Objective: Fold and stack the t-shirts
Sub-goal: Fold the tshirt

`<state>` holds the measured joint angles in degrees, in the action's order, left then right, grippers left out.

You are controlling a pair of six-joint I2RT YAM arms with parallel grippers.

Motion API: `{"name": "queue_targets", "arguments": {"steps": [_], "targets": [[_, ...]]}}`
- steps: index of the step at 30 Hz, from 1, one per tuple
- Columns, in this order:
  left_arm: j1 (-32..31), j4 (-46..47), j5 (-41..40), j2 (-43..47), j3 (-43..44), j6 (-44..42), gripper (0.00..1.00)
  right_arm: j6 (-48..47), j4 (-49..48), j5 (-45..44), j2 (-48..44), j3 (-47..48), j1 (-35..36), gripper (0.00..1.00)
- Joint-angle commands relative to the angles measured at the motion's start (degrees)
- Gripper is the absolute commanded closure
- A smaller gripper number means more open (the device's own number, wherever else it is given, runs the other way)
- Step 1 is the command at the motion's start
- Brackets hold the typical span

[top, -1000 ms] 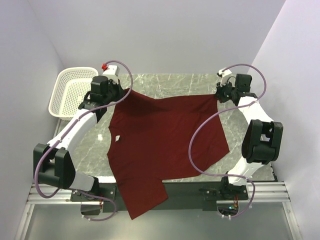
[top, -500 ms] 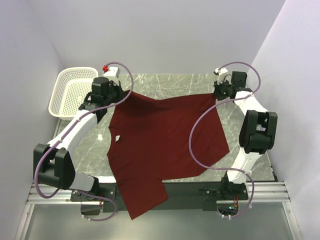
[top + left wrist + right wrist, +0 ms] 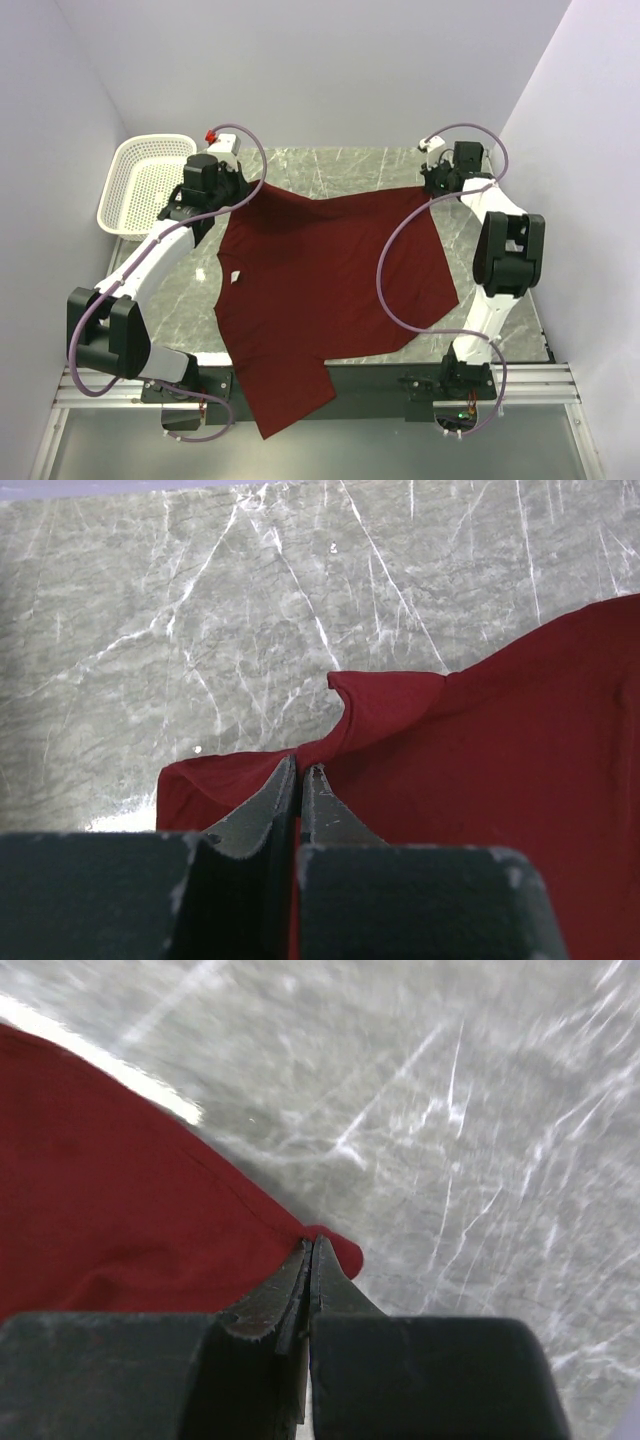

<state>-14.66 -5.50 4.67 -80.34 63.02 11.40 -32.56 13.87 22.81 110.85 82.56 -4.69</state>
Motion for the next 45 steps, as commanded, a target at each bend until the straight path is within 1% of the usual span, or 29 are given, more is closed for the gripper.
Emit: {"name": "queue_targets", "arguments": {"steps": [1,3,6,13,22,28,45], "targets": [[-0.2,0.49,-0.27,0.27,2.72,-0.85,1.0,-0.93,1.42,-4.87,3.32,3.91,0.47,1.0],[-0.2,0.14,-0.27,-0.08,3.51,-1.11,1.0,-0.67,2.3,-6.37,4.81,5.06,0.56,1.0],[-0.29,-0.21,0.6,0.0,4.12,-1.2,1.0,-0.32,1.08,-5.76,4.47,4.01,0.47,1.0],[-0.29,-0.3,1.66,2.46,2.28,-1.2,1.0,-0.4,-2.0,-2.77,-0.1,-0.38,0.56,1.0],[-0.29,-0.83,0.87,7.64,-2.99,-1.12,1.0,-0.84,-3.41,-0.49,-5.11,-5.39,-0.06,1.0],[-0.29,-0.74,0.96,8.35,-4.14,-0.5,1.0,-1.02,-3.58,-0.04,-7.22,-7.77,-0.32,1.0],[-1.87,-0.74,2.19,9.41,-6.16,1.08,1.0,-0.49,-5.17,0.13,-8.63,-11.46,-2.25,1.0]]}}
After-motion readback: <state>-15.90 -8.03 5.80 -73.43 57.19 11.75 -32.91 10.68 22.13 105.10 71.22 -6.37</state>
